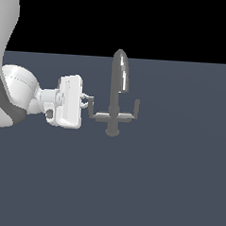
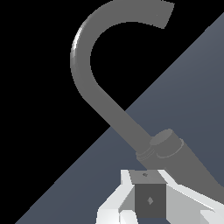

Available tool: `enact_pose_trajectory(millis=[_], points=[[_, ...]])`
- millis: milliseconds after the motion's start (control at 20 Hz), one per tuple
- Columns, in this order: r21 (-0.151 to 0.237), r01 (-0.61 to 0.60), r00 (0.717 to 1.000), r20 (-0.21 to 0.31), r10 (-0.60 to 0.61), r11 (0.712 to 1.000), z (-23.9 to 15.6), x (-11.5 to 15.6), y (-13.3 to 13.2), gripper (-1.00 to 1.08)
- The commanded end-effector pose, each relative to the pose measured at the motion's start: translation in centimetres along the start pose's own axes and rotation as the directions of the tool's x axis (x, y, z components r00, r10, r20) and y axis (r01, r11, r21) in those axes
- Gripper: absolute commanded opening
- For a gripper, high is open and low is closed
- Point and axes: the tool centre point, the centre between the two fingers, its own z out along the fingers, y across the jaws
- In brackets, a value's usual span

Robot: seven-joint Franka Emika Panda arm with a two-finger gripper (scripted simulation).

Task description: Turn on the faucet by rotating a designated handle.

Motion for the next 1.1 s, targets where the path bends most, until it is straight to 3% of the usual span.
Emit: enact_pose_trajectory(millis=[0, 300, 1050], points=[[-0.001, 0.001, 1.000, -0.006, -0.001, 1.000, 0.0, 0.9, 0.3, -1.00], [0.001, 0.003, 1.000, 0.001, -0.003, 1.000, 0.1, 1.3, 0.8, -1.00], [0.000, 0.001, 1.000, -0.006, -0.001, 1.000, 0.1, 4.0, 5.6, -1.00]])
